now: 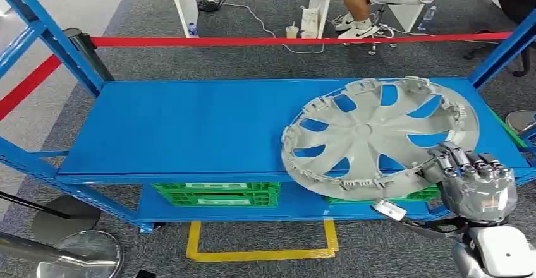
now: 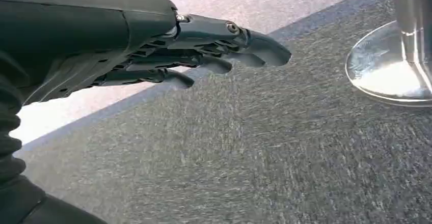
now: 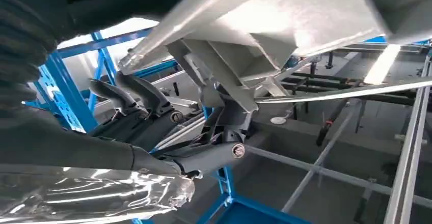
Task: Take the parts from the cabinet and place them on the table.
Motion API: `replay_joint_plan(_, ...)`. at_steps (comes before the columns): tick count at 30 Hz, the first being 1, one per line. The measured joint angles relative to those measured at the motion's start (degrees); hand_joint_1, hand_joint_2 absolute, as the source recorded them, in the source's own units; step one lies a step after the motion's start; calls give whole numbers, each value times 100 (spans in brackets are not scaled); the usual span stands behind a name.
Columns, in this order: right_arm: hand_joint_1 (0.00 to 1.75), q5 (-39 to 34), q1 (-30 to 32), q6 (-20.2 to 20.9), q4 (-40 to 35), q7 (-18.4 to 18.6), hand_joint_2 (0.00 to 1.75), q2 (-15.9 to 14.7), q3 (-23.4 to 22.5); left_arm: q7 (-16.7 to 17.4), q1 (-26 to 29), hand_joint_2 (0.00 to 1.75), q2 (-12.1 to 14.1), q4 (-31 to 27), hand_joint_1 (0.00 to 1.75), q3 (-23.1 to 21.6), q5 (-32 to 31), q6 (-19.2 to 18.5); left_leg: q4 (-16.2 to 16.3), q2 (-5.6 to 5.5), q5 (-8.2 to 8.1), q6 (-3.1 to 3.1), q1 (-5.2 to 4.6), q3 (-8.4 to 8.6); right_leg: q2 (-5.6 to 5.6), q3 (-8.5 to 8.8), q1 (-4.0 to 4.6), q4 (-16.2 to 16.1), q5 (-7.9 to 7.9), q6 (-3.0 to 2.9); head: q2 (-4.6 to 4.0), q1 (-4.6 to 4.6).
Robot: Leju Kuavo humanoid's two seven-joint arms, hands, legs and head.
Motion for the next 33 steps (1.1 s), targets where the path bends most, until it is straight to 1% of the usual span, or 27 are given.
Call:
replay_joint_plan(1,175,0,9,0,0,-9,175,11,-17,-158,-2,175,0,0,0,15,106,-130,0,0,0,0,0,0,-1,0,0,0,0,0,0,-2)
replay_joint_plan(3,175,0,38,0,0,-13,175,35,-20,-509,-9,175,6,0,0,120,337,-552,0,0,0,0,0,0,0,1,0,0,-2,1,0,0)
replay_joint_plan(4,175,0,51,0,2,-15,175,44,-17,-610,-9,175,9,0,0,155,387,-735,0,0,0,0,0,-1,1,1,0,0,-2,1,0,-2)
replay_joint_plan(5,175,0,63,0,6,-15,175,52,-13,-668,-9,175,11,0,0,194,413,-867,0,0,0,0,0,-1,2,1,0,0,-2,1,0,0)
replay_joint_plan(8,175,0,72,0,46,9,175,59,-4,-712,-9,175,28,0,0,280,402,-1051,0,0,-2,1,0,-1,0,1,0,0,-2,1,0,0)
replay_joint_plan(20,175,0,144,0,109,162,175,98,59,-607,-8,175,68,0,0,448,435,-1123,0,0,-2,2,0,-1,0,1,0,0,-3,1,0,0)
replay_joint_plan(28,175,0,151,0,111,175,175,98,74,-528,-8,175,70,0,0,498,455,-1132,0,0,-4,4,-1,-1,0,1,-1,0,-3,2,0,0)
replay_joint_plan(29,175,0,153,0,111,175,175,98,74,-518,-10,175,77,0,0,507,455,-1130,29,0,-31,35,-23,-8,-1,3,-21,-17,5,24,0,-2)
replay_joint_plan(32,175,0,151,0,118,192,175,100,81,-446,-10,175,90,0,0,520,455,-1115,33,1,-48,71,-36,-6,-2,11,-36,-19,-1,52,0,-2)
replay_joint_plan(33,175,0,150,0,118,199,175,100,81,-435,-10,175,92,0,0,520,455,-1106,26,1,-45,84,-48,-5,-2,18,-44,-39,7,72,0,-6)
